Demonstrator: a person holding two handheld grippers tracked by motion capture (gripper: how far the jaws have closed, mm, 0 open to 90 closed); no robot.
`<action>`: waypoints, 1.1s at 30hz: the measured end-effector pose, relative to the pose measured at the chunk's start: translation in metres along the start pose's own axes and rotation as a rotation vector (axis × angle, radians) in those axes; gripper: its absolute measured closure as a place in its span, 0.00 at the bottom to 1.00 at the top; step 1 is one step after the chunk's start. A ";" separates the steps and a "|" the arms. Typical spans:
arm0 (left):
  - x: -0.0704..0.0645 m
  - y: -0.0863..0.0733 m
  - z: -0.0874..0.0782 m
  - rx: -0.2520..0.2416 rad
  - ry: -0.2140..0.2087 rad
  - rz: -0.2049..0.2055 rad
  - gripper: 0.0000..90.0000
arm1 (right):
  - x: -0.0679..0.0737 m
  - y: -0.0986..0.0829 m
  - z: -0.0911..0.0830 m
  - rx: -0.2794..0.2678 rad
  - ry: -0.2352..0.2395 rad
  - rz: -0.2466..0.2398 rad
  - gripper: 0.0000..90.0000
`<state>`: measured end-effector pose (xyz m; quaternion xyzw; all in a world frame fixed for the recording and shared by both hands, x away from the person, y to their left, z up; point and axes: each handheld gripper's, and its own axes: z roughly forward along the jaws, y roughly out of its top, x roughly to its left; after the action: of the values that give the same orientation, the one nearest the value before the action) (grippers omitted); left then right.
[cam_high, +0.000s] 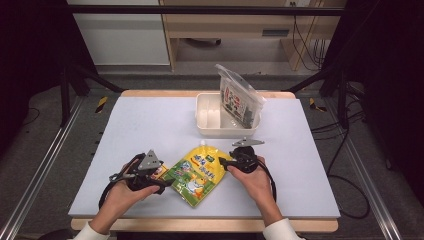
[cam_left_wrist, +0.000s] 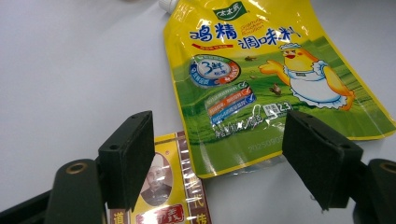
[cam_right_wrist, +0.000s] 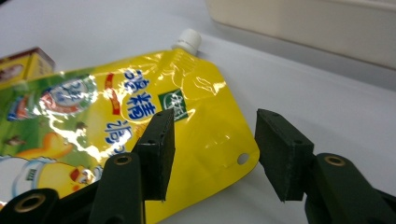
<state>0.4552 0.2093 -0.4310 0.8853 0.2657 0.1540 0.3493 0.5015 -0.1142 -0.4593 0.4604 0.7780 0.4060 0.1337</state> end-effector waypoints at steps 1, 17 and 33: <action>0.000 0.000 0.000 0.001 0.001 0.000 0.28 | 0.000 -0.001 0.001 0.001 -0.002 0.002 0.54; 0.002 -0.001 -0.002 0.002 0.006 0.000 0.28 | -0.007 -0.008 0.002 0.058 -0.036 -0.001 0.51; 0.001 0.000 -0.002 0.005 0.011 0.004 0.28 | -0.004 -0.005 0.004 0.064 0.000 0.034 0.56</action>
<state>0.4551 0.2109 -0.4297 0.8858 0.2661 0.1589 0.3454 0.5033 -0.1168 -0.4661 0.4774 0.7828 0.3831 0.1118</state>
